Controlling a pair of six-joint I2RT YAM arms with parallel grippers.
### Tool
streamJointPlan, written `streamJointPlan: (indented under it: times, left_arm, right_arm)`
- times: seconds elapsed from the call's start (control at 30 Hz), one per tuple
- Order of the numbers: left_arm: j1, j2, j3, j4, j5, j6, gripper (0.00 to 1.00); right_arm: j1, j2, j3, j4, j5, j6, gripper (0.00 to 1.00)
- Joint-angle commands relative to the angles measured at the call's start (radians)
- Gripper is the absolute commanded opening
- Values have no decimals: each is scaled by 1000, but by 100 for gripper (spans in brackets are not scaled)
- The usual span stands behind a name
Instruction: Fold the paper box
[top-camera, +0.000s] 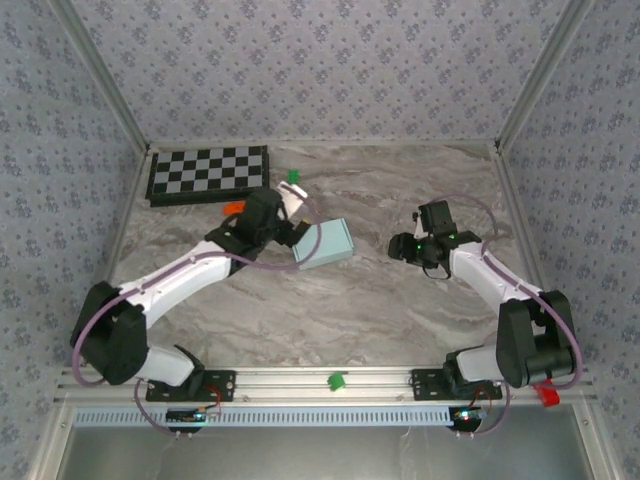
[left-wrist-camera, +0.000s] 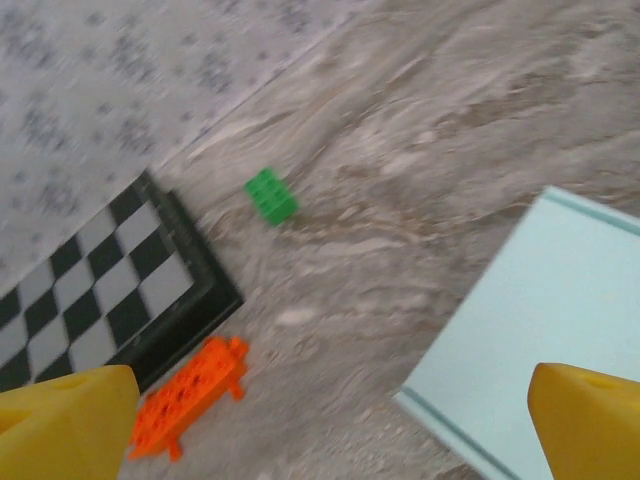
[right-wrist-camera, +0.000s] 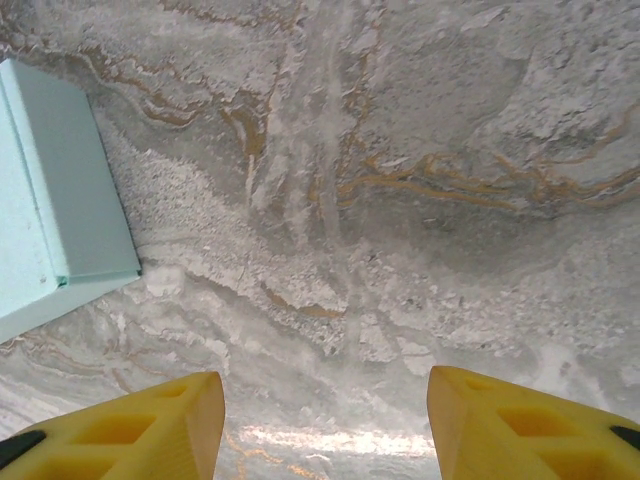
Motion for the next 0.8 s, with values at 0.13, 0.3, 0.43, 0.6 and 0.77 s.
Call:
streamJointPlan:
  times: [0.13, 0.3, 0.43, 0.6, 0.77]
  left_arm:
    - [187, -154, -85, -128, -75, -347, 99]
    - [313, -249, -170, -150, -120, -428, 99]
    - [420, -295, -230, -155, -155, -448, 100]
    - [522, -300, -313, -85, -163, -419, 99]
    - [576, -293, -423, 125, -138, -365, 100]
  right_arm:
    - [-81, -55, 20, -34, 68, -37, 58]
    - [-166, -93, 7, -24, 127, -59, 58]
    - [-231, -94, -7, 20, 161, -107, 58]
    - [-263, -71, -16, 98, 280, -139, 58]
    - [-270, -51, -84, 283, 359, -205, 58]
